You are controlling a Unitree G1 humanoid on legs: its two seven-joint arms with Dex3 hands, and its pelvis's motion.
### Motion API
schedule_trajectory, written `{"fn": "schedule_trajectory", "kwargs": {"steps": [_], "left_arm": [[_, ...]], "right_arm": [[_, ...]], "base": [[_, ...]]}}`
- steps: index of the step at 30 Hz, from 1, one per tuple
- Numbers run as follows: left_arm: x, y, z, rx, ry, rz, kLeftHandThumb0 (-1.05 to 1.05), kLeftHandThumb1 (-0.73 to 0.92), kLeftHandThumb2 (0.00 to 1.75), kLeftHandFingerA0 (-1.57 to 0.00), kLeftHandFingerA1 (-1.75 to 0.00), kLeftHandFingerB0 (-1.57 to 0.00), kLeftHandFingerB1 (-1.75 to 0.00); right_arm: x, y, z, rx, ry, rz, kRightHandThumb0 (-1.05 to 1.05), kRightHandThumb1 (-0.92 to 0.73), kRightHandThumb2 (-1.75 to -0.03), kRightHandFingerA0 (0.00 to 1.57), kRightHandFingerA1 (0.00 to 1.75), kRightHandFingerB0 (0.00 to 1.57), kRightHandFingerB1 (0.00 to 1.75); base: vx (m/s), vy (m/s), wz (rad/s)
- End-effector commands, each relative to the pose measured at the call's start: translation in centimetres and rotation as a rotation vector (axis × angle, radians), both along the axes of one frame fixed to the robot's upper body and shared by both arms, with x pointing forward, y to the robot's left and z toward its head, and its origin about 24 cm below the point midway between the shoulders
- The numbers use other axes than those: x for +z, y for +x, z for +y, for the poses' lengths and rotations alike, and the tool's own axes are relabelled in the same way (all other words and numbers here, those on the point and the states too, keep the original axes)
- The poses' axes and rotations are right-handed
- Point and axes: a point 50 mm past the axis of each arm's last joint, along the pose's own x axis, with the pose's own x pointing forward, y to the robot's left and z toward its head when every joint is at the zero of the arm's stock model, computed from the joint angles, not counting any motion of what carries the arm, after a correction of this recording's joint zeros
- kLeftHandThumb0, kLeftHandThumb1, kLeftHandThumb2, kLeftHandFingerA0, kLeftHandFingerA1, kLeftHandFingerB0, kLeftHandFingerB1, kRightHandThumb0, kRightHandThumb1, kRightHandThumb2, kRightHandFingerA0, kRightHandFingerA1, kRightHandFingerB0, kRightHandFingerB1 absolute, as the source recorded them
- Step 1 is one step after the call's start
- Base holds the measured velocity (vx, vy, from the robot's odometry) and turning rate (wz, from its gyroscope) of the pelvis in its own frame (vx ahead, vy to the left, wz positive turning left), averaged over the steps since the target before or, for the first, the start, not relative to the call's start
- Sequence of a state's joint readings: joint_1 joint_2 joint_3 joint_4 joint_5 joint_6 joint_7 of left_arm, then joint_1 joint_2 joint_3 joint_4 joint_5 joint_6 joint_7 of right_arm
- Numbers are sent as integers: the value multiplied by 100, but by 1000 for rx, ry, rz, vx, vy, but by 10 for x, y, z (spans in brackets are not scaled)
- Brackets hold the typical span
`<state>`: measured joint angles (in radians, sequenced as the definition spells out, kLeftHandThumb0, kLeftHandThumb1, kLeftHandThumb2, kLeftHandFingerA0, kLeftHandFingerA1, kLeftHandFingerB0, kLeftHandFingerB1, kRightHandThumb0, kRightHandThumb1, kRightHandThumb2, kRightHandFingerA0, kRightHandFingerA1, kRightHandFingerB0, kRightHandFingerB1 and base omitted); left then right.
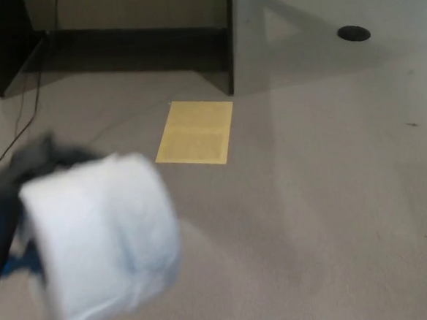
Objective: A person is holding a toilet paper roll and the robot extends its left hand to grab the roll by inserting its thumb into the gap in the middle and brings its hand down by its side. Then it extends its arm again to hand the toilet paper roll back to the person.
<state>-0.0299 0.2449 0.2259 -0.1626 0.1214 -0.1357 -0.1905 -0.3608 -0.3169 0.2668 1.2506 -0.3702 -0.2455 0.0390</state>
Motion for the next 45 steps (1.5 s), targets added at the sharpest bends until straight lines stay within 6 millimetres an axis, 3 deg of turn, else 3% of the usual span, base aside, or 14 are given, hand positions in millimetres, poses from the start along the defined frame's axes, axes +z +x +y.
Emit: {"fn": "schedule_trajectory", "kwargs": {"steps": [1, 2, 8, 13, 14, 18, 19, 25, 28, 29, 30, 33, 35, 45], "left_arm": [[-103, -56, 66, 250, 185, 284, 1, 85, 69, -80, -142, -71, -119], [-122, -67, 73, 281, 212, 369, 1, 84, 70, -79, -145, -70, -121], [-176, -110, 100, 411, 212, 660, 1, 82, 65, -71, -137, -74, -114], [-183, -107, 103, 453, 115, 698, -3, 81, 66, -75, -141, -75, -119], [-185, -107, 103, 456, 95, 715, -5, 81, 67, -74, -142, -77, -115], [-188, -106, 103, 455, 43, 721, -4, 81, 67, -74, -145, -77, -119], [-188, -106, 104, 458, 24, 721, -6, 81, 69, -75, -146, -78, -120], [-190, -109, 105, 466, 41, 696, -8, 80, 68, -76, -148, -75, -123], [-185, -108, 105, 460, 62, 642, -6, 81, 67, -76, -145, -74, -122], [-181, -103, 104, 450, 74, 609, -6, 83, 69, -76, -146, -72, -124], [-172, -92, 102, 431, 82, 549, -7, 83, 69, -82, -147, -76, -123], [-132, -50, 88, 340, 84, 317, -3, 82, 73, -83, -142, -73, -125], [-109, -34, 77, 276, 100, 213, -5, 83, 72, -80, -141, -72, -123], [43, 36, -44, -139, 174, -345, 2, 77, 74, -79, -153, -70, -131]], "right_arm": [[-7, -16, -11, -27, -6, 38, -38, -65, -59, 64, 56, 46, 42], [-9, -20, -11, -37, -6, 47, -43, -53, -86, 59, 66, 39, 53], [-12, -23, -10, -46, -21, 67, -38, -67, -60, 62, 51, 44, 39], [-11, -25, -14, -51, -31, 60, -39, -66, -60, 64, 54, 45, 40], [-11, -25, -15, -55, -32, 59, -43, -54, -86, 59, 66, 40, 53], [-11, -24, -16, -68, -33, 57, -38, -67, -60, 67, 59, 47, 40], [-10, -23, -15, -64, -34, 55, -43, -54, -86, 62, 67, 40, 53], [-12, -26, -15, -51, -37, 59, -43, -54, -86, 62, 67, 40, 53], [-15, -30, -12, -53, -17, 60, -38, -67, -60, 68, 62, 47, 41], [-15, -29, -12, -52, -22, 67, -44, -54, -87, 61, 67, 39, 53], [-14, -28, -11, -49, -27, 68, -38, -68, -60, 67, 59, 47, 41], [-8, -15, -9, -52, -18, 41, -44, -54, -86, 60, 66, 40, 53], [-8, -14, -9, -52, -16, 43, -40, -68, -60, 64, 53, 45, 40], [-6, -13, -10, -69, -3, 19, -43, -53, -85, 60, 65, 39, 52]], "base": [[0, 0, 0], [0, 0, 0], [0, 0, 0], [0, 0, 0], [0, 0, 0], [0, 0, 0], [0, 0, 0], [0, 0, 0], [0, 0, 0], [0, 0, 0], [0, 0, 0], [0, 0, 0], [0, 0, 0], [0, 0, 0]]}}
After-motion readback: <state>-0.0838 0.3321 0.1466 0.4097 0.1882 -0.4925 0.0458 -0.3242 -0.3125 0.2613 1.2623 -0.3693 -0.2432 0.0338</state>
